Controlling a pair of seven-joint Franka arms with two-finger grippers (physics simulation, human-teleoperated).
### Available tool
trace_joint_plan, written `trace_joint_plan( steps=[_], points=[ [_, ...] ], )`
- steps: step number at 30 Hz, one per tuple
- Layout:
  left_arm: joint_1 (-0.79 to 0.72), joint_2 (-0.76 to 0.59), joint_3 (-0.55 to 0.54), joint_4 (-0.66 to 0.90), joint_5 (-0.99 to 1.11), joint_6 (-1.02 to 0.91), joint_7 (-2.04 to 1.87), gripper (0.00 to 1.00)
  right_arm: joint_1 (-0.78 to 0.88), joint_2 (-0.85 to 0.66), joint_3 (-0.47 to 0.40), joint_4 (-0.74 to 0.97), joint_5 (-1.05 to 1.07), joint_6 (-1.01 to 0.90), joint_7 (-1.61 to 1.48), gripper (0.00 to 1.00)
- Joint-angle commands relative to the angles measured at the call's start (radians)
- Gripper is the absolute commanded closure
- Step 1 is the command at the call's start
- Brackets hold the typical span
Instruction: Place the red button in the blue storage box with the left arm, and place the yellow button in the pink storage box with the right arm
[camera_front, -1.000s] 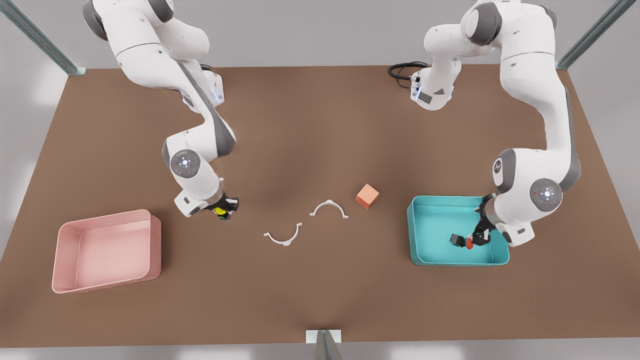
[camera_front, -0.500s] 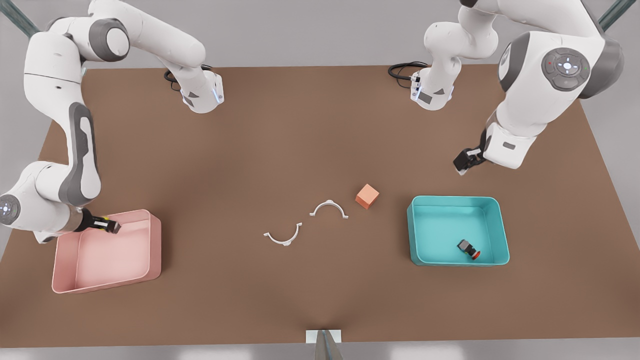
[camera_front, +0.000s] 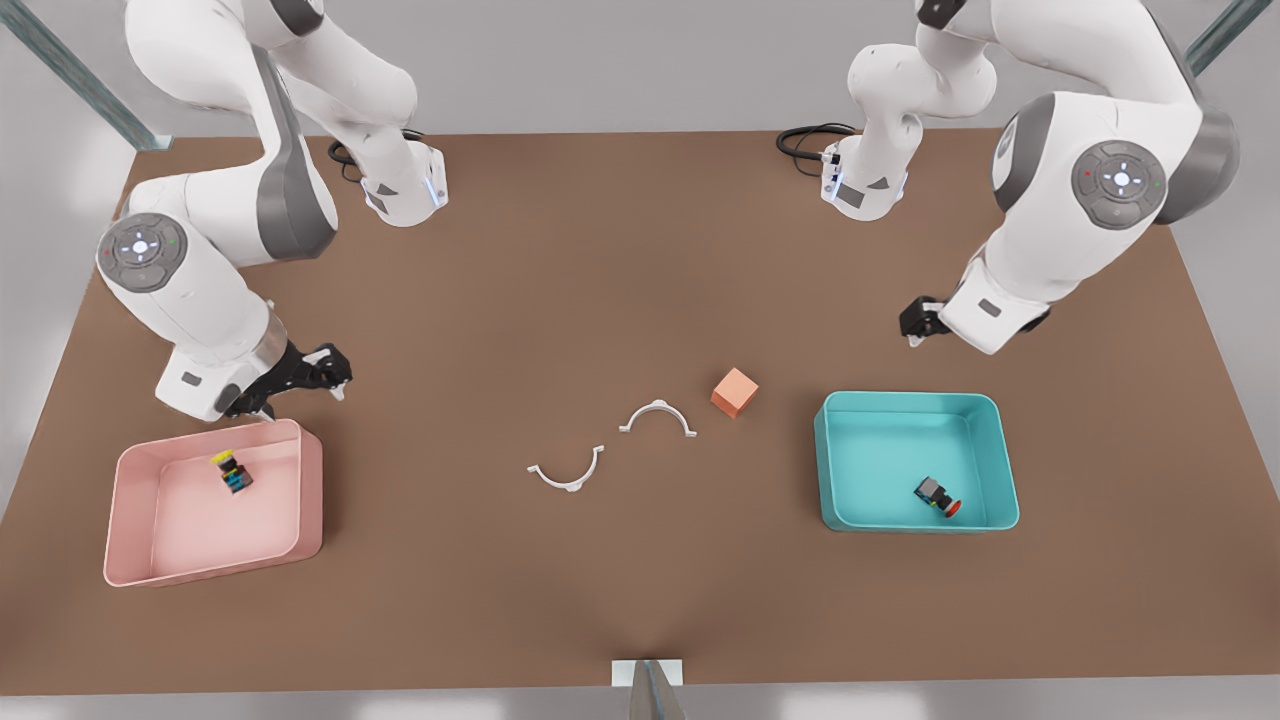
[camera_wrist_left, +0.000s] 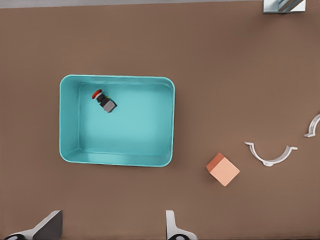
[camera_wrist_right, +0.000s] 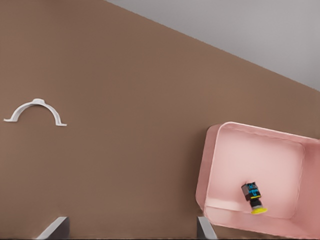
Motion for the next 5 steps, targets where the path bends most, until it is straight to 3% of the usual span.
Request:
trace_joint_plan(
  steps=[1,2,5],
  points=[
    [-0.001,0.001,-0.001,0.001,0.000,-0.011,0.231,0.00,0.193,-0.027,-0.226,-0.001,0.094,-0.151,0.222,0.05],
    [-0.001,0.001,-0.001,0.001,-0.001,-0.011,0.233,0.00,0.193,-0.001,-0.230,0.034,0.095,-0.146,0.219,0.00],
    [-0.001,0.001,-0.004,0.001,-0.001,-0.011,0.231,0.00,0.178,0.013,-0.232,0.054,0.125,-0.092,0.228,0.00]
  ],
)
